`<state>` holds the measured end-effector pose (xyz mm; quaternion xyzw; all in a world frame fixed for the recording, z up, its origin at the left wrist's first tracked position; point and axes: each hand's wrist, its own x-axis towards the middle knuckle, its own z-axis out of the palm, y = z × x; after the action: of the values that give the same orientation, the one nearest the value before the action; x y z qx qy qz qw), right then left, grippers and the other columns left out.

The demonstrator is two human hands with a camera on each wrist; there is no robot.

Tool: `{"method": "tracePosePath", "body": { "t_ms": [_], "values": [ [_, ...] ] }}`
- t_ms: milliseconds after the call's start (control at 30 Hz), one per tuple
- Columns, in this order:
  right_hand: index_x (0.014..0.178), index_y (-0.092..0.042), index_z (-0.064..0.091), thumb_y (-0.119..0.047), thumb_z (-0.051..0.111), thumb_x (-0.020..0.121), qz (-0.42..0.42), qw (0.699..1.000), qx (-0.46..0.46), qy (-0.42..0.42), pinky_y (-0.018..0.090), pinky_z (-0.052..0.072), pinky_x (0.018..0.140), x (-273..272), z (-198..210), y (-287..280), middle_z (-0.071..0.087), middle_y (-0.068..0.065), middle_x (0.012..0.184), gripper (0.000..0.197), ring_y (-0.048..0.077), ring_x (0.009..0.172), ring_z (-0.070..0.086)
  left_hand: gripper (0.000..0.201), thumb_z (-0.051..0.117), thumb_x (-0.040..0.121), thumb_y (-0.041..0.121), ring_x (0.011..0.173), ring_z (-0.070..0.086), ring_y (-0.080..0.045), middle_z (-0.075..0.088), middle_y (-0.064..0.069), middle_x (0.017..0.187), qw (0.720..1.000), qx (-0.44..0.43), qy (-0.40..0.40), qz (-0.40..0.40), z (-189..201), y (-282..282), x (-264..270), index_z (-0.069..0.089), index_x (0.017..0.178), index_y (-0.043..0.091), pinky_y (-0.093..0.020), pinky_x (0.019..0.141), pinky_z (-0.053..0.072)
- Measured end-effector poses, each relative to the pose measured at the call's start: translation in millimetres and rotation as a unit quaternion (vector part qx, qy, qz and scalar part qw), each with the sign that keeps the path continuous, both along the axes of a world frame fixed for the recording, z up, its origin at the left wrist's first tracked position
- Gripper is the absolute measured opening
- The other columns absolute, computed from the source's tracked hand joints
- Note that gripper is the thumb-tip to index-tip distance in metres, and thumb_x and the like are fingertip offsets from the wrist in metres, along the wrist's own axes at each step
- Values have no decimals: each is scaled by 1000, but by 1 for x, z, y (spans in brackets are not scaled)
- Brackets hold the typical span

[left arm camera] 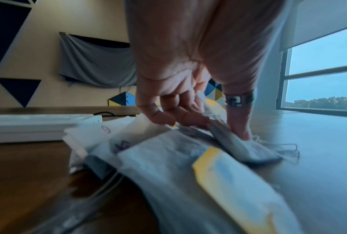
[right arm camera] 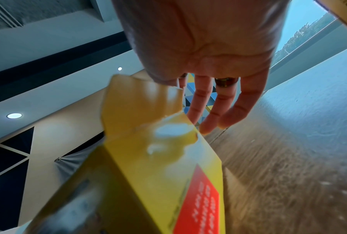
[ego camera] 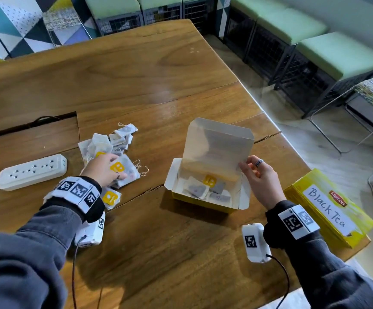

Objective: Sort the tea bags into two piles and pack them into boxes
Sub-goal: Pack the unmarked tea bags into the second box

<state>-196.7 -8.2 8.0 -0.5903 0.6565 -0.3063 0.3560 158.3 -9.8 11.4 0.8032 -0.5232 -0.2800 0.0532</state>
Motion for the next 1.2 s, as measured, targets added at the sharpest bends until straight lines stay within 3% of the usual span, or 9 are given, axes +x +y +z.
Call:
{"method": "tracePosePath", "body": {
  "t_ms": [67,200,300,400,500,700,1000,1067,1200],
  "values": [
    [93,-18,59,-27,49,95,0,1000,7,-1,19,41,61,0,0,0,60,2,90,14,13,75,50,22,71,80,23,95,58,-35,60,-6,79,999,13,13,-35,0,2,-3,63,90,5,-31,65,38],
    [95,-18,59,-28,49,95,-1,1000,13,-5,26,43,67,-1,-2,0,62,4,94,15,20,82,53,18,72,79,25,118,43,-29,52,-9,118,998,15,-11,-63,1,1,-7,64,87,12,-37,97,36],
    [97,-17,60,-28,49,95,-4,1000,13,-8,25,44,67,-1,-3,1,62,3,94,16,20,82,53,19,77,72,20,94,53,-28,52,-19,115,996,30,0,-84,2,-1,-11,59,70,17,-33,83,43],
    [96,-18,59,-29,49,95,-5,1000,13,-8,20,43,63,-1,-3,1,61,4,94,15,19,82,53,27,82,67,20,111,49,-33,44,-12,122,998,22,-8,-64,1,-4,-13,55,66,21,-37,95,39],
    [96,-19,57,-29,48,95,-7,1000,16,-3,16,40,61,-1,-3,2,60,4,94,13,19,82,52,30,82,66,29,114,42,-33,49,-11,111,997,42,-49,-35,0,-7,-11,53,64,28,-42,96,39],
    [100,-18,59,-29,48,95,-10,1000,18,-7,19,42,63,-1,-4,2,61,4,97,17,20,85,53,25,83,66,16,97,46,-25,43,-8,108,1000,24,-5,-3,-3,-10,-12,59,74,19,-30,76,37],
    [100,-19,60,-29,49,95,-11,1000,9,-12,18,42,62,-1,-5,1,61,3,95,15,22,84,54,30,78,70,4,110,54,-27,61,-8,118,999,-46,15,9,-13,-9,-8,56,60,22,-28,77,38],
    [97,-22,59,-29,49,95,-10,1000,8,-12,19,43,62,-2,-6,1,62,3,93,13,23,84,55,30,74,72,0,110,54,-25,62,-6,108,998,-48,29,7,-13,-9,-6,57,60,21,-27,76,36],
    [89,-24,58,-30,51,94,-13,1000,-2,-20,23,45,62,-4,-7,1,63,3,88,11,24,79,57,33,76,68,-1,80,53,-19,59,6,71,991,-72,110,11,-10,-6,-6,60,50,22,-23,59,37]
  ]
}}
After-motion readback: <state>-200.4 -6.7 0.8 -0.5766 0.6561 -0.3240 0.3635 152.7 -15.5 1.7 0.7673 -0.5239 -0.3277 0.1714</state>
